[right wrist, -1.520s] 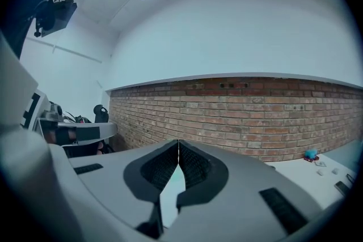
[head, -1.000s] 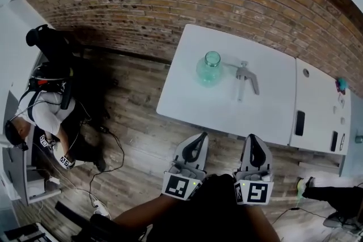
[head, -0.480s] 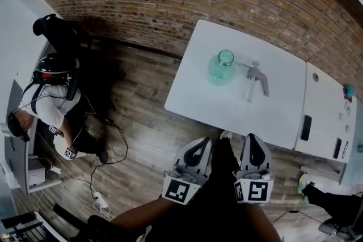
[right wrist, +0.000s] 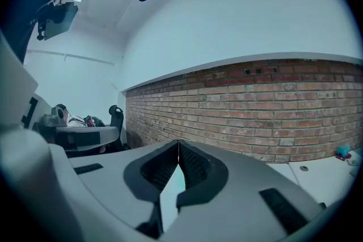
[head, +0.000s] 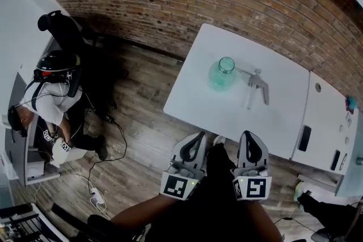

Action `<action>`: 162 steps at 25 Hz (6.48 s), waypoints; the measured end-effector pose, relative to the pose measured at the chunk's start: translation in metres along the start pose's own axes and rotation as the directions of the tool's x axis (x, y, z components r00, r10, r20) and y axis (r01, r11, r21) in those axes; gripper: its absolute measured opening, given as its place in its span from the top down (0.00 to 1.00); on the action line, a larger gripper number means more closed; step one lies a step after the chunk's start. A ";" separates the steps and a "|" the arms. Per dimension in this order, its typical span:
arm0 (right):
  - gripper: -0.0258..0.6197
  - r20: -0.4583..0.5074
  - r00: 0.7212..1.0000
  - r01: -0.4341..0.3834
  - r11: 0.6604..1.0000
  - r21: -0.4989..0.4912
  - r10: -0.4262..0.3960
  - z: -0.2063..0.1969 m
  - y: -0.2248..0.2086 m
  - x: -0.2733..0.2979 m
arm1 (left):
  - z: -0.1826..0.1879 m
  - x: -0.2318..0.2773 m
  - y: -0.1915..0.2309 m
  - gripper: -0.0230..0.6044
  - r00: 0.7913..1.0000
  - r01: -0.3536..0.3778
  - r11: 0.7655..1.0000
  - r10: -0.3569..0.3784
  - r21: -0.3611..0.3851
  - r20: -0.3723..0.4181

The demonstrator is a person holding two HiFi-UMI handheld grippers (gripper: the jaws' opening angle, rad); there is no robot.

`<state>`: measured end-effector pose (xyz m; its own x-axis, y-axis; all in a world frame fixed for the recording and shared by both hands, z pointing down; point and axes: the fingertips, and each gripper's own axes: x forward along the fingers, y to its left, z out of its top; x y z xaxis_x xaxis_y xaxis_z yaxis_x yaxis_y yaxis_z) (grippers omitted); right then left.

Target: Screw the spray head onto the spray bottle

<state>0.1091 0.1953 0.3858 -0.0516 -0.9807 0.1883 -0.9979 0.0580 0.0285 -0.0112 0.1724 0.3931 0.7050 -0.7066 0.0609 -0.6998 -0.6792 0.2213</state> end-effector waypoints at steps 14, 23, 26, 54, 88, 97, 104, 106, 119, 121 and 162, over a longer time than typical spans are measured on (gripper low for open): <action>0.95 0.061 0.997 0.036 0.998 0.042 -0.038 0.009 -0.119 0.038 | -0.002 0.099 -0.023 0.96 1.000 -0.025 0.996 0.024 0.086 0.010; 0.95 0.095 0.995 0.019 0.996 0.084 -0.027 0.004 -0.183 0.058 | -0.007 0.156 -0.040 0.96 0.998 -0.061 0.993 0.060 0.097 0.014; 0.95 0.106 0.994 -0.007 0.996 0.084 -0.002 0.001 -0.198 0.065 | -0.006 0.165 -0.045 0.96 0.997 -0.082 0.987 0.079 0.135 0.027; 0.95 0.095 0.989 -0.109 0.993 -0.044 0.113 0.024 -0.191 0.135 | -0.029 0.224 0.016 0.95 0.989 -0.141 0.976 0.146 0.167 -0.020; 0.95 0.002 0.990 -0.139 0.979 -0.150 0.141 0.003 -0.156 0.159 | -0.114 0.287 0.075 0.50 0.990 -0.032 0.970 0.064 0.242 -0.125; 0.95 0.030 0.989 -0.140 0.980 -0.144 0.145 0.010 -0.149 0.167 | -0.114 0.299 0.079 0.48 0.993 -0.033 0.967 0.061 0.253 -0.104; 0.95 0.010 0.989 -0.144 0.983 -0.115 0.146 0.000 -0.149 0.172 | -0.112 0.303 0.080 0.48 0.993 -0.039 0.965 0.067 0.260 -0.098; 0.95 0.006 0.989 -0.144 0.984 -0.101 0.145 -0.005 -0.150 0.172 | -0.111 0.303 0.081 0.48 0.993 -0.037 0.963 0.066 0.268 -0.100; 0.95 -0.008 0.991 -0.133 0.987 -0.086 0.133 -0.012 -0.161 0.177 | -0.112 0.316 0.077 0.39 0.993 0.016 0.957 0.018 0.289 -0.115; 0.95 -0.014 0.991 -0.131 0.988 -0.079 0.130 -0.014 -0.162 0.178 | -0.115 0.318 0.077 0.39 0.993 0.027 0.958 0.008 0.287 -0.121; 0.82 -0.426 0.904 0.069 0.994 0.079 -0.029 -0.146 -0.238 0.250 | -0.127 0.321 0.079 0.45 0.991 0.087 0.947 -0.050 0.309 -0.125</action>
<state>0.3390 -0.0360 0.5690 -0.0012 -0.8090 0.5878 -0.9990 -0.0248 -0.0362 0.1745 -0.0827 0.5537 0.7478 -0.6416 0.1708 -0.6373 -0.7658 -0.0861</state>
